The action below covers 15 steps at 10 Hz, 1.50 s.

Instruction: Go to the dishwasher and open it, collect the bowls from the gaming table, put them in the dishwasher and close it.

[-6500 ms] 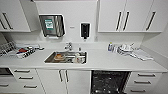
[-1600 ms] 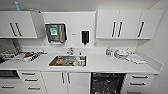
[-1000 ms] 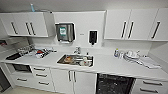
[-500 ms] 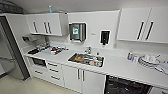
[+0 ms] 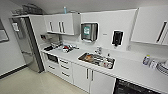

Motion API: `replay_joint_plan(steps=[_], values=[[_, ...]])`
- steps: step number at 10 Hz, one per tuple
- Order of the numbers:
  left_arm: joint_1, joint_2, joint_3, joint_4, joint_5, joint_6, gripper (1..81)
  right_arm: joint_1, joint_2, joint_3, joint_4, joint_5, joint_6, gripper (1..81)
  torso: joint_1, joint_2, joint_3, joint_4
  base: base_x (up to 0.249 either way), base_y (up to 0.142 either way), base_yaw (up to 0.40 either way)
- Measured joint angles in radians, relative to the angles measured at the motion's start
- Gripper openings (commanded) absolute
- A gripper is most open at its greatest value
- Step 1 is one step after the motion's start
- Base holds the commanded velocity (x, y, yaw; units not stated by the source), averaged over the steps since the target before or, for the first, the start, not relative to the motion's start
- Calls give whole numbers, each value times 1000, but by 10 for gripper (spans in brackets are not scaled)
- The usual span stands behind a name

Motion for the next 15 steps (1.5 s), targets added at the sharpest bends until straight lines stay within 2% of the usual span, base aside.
replay_joint_plan(steps=[15], values=[[6,6,0,10,1,0,811,-19,-1,-1,-1,0,-18,811,0,0,0,0,0,0,345]])
